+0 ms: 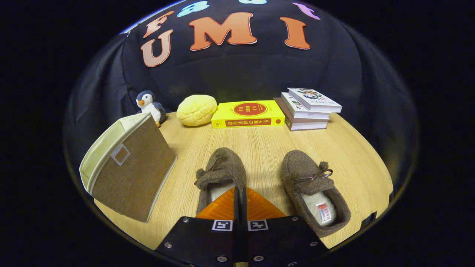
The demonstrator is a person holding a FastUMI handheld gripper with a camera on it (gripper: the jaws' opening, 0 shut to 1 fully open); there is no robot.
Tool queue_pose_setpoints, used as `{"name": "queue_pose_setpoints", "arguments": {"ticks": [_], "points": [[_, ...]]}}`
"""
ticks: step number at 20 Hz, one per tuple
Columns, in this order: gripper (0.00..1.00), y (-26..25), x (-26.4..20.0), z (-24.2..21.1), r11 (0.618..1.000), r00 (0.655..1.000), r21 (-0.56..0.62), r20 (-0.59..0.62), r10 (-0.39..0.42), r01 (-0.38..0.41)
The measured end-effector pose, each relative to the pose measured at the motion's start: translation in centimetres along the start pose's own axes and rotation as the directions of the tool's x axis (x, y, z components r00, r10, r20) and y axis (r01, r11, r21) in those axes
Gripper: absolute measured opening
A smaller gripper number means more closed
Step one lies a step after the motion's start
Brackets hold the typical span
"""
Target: Open the storage box then place both shoes into the box .Put the left shoe in first, then the right shoe, with the right side of both shoes facing outward in a uniform manner.
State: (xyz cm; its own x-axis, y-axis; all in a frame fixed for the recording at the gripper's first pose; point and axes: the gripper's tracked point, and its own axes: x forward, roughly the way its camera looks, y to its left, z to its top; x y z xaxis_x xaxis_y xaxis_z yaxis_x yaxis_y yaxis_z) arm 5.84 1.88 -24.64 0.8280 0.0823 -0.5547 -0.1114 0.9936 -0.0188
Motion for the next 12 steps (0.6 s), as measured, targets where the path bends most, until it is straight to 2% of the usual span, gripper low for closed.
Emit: {"name": "queue_pose_setpoints", "arguments": {"ticks": [4, 8, 12], "points": [[0.01, -0.6, 0.0, -1.5, 0.995, 0.999, -0.095, -0.019, -0.03, 0.028], [0.03, -1.7, 1.0, -4.1, 0.998, 0.996, -0.063, -0.083, -0.028, 0.023], [0.19, -1.5, 2.3, -4.6, 0.999, 0.995, -0.032, -0.104, -0.001, -0.003]]}}
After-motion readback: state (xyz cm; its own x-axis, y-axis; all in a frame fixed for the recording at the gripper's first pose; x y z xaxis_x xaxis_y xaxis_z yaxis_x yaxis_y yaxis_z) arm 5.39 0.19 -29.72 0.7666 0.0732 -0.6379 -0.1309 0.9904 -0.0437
